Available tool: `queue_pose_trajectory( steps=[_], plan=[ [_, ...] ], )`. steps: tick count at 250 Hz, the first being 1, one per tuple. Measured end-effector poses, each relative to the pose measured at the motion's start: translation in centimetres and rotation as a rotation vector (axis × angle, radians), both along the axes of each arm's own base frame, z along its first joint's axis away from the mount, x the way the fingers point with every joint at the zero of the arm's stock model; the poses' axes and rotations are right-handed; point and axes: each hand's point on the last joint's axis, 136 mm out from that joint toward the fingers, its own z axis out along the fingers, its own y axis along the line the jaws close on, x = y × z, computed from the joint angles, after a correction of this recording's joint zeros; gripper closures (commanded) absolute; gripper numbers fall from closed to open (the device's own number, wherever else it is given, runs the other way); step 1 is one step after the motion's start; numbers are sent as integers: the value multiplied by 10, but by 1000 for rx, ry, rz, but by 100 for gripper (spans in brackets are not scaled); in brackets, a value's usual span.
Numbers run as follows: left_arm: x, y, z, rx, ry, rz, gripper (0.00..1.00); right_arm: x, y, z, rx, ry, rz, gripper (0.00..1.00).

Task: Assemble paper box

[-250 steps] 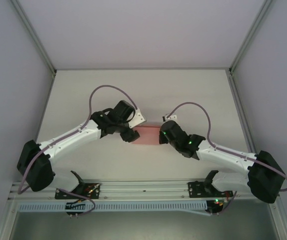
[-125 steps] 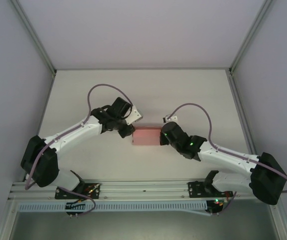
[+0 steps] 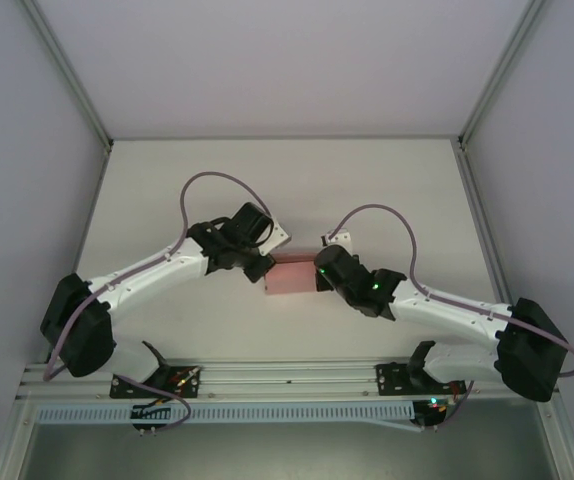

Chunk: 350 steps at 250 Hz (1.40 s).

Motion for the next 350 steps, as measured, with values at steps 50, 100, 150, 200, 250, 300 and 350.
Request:
queue_pose_trajectory(
  steps=[50,100,150,200,250,300,350],
  plan=[
    [2,-5,4,-24,104,155,100,-1,0,-1,-39,-5,-61,100],
    [-2,-4,3,-9,223,302,100,-4,2,-3,-67,-20,-155,100],
    [-1,0,2,-9,307,429,100,-8,6,-4,-110,-44,-214,100],
    [0,0,1,-44,344,519,100,-7,7,-5,-97,-47,-264,100],
    [1,1,-1,-81,296,547,100,-8,8,-4,-69,-45,-274,100],
    [-14,3,-2,-140,158,514,100,-10,8,-4,-25,-60,-257,100],
    [-15,9,-3,-148,41,525,100,-9,13,-4,-23,-66,-243,100]
  ],
)
